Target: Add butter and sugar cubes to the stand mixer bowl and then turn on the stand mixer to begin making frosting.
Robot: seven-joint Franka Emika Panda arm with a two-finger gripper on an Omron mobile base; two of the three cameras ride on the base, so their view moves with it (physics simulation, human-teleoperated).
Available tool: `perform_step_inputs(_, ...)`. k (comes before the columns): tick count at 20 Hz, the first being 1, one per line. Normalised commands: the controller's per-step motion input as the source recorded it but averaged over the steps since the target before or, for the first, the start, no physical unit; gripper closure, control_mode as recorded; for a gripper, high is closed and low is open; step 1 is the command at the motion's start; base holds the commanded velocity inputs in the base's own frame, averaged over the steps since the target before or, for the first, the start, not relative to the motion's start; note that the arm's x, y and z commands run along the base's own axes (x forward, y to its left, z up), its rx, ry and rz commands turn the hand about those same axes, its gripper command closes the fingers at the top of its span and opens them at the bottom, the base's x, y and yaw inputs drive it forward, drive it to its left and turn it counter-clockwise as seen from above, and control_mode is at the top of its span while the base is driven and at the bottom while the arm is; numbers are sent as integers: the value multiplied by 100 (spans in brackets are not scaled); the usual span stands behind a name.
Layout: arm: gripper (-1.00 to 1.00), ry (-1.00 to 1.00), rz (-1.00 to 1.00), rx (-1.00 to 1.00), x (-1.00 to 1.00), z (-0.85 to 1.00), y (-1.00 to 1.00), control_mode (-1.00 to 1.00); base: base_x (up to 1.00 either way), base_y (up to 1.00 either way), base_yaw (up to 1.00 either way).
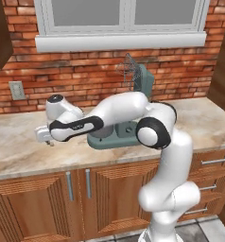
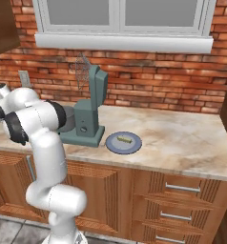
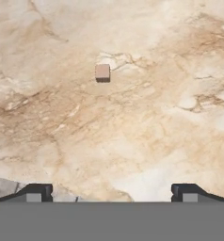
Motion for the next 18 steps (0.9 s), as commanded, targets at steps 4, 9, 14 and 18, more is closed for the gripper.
perform_step_inputs(4,-100,0,-7,0,16,-17,3,-100,0,0,0)
perform_step_inputs(9,-100,0,-7,0,23,-21,0,-100,0,0,0)
perform_step_inputs(14,-100,0,-4,0,24,-20,0,-100,0,0,0)
perform_step_inputs(18,-100,0,-2,0,22,-19,0,-100,0,0,0)
